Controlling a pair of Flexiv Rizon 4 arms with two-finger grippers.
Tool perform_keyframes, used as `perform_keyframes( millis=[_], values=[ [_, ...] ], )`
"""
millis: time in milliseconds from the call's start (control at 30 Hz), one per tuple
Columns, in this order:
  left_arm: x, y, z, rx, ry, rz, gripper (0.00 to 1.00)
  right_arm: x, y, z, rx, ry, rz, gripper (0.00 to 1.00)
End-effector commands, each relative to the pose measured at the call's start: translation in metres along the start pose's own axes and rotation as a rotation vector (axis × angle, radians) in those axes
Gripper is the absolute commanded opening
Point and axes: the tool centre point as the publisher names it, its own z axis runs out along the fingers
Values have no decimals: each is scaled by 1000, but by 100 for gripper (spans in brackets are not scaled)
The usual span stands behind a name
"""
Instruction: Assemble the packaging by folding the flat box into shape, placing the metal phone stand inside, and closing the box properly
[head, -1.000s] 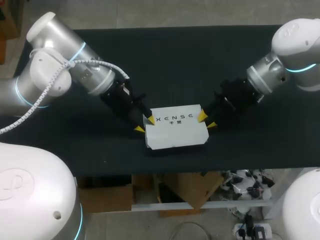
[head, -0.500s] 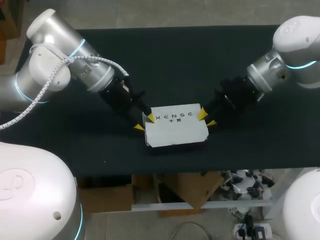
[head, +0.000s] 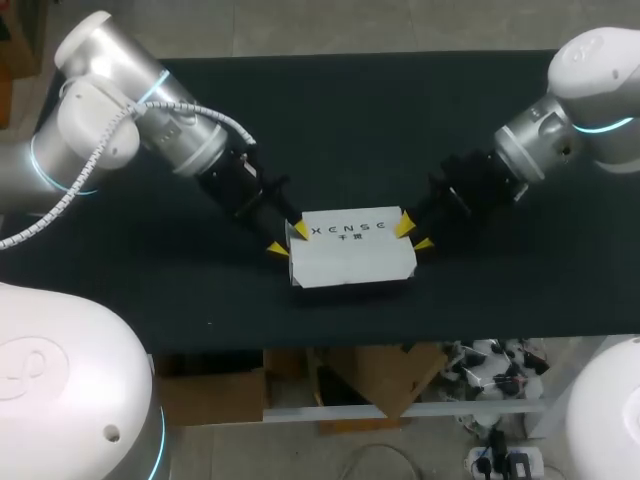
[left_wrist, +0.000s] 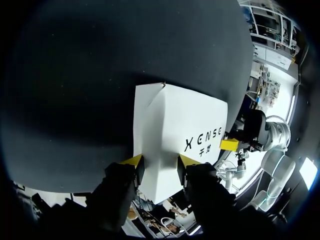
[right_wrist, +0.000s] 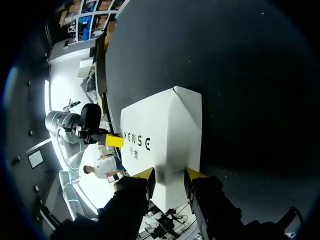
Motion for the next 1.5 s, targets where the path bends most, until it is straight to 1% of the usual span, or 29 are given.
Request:
perform_keyframes(
  millis=[33,833,1500],
  values=[
    [10,-4,5,-17,-2,-7,42,7,4,7,13,7,3,38],
    [12,-8,-1,-46,12,-37,42,13,6,5,24,19,23,39],
    [17,-14,-8,-59,5,-59,41,16,7,3,28,29,30,39]
  ],
)
